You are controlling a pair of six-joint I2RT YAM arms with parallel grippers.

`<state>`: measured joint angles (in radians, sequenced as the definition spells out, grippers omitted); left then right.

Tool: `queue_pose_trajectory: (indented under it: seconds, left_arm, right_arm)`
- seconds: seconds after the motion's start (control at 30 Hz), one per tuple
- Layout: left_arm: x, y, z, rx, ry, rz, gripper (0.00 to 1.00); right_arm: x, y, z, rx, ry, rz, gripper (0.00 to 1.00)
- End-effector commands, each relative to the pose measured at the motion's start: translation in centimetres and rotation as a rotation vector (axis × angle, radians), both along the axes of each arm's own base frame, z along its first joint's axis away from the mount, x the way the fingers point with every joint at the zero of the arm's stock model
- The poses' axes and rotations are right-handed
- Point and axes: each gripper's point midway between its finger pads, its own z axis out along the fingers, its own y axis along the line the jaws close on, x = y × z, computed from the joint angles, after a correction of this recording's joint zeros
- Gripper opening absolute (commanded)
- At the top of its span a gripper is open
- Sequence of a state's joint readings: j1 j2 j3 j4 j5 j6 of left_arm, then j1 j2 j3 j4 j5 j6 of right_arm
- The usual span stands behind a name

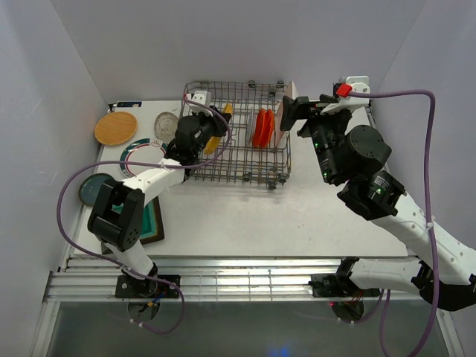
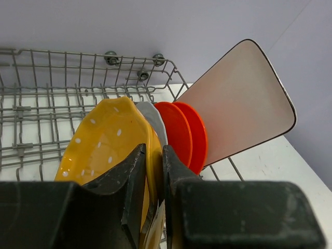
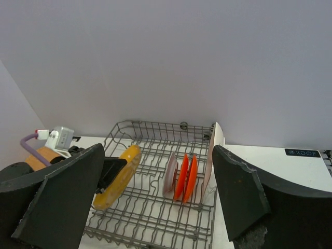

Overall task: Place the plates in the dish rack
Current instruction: Insert the plate into the dish rack.

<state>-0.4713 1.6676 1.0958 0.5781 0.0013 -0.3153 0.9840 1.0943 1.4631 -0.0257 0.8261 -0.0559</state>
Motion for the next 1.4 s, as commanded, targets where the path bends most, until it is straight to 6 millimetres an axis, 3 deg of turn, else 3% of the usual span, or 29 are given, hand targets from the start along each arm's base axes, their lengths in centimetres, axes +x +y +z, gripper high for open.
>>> queue_pose_trajectory:
  seconds: [0.0, 0.03, 0.27, 0.53, 0.77, 1.2, 1.37]
  left_arm:
    - [-0.3, -1.4, 9.9, -0.161, -0.216, -0.093, 0.00]
    - [0.0, -1.4, 10.8, -0.165, -0.232, -0.095, 0.00]
    - [2.3, -2.7, 10.6, -0.195, -0.208, -0.136, 0.00]
    - [3.6, -2.2, 10.8, -0.284, -0.182, -0.111, 0.00]
    - [4.7, -1.1, 9.1, -0.414, -0.118, -0.062, 0.00]
    - [6.1, -2.3, 7.5, -0.572, -0.027, -0.152, 0.00]
    - [6.3, -3.0, 7.9, -0.582, -0.031, -0.191, 0.00]
  right_arm:
    - [-0.6, 0.0, 1.8, 0.066, -0.045, 0.027, 0.90]
    - [-0.6, 0.1, 1.8, 0.066, -0.044, 0.032, 0.90]
    - [-0.8, 0.3, 2.0, 0.074, -0.046, 0.052, 0.90]
    - [-0.7, 0.5, 2.0, 0.070, -0.044, 0.055, 0.90]
    - [-0.7, 0.6, 1.9, 0.068, -0.042, 0.060, 0.90]
    - [-0.6, 0.9, 2.1, 0.062, -0.039, 0.063, 0.90]
    - [-0.4, 1.1, 2.0, 0.060, -0.037, 0.063, 0.90]
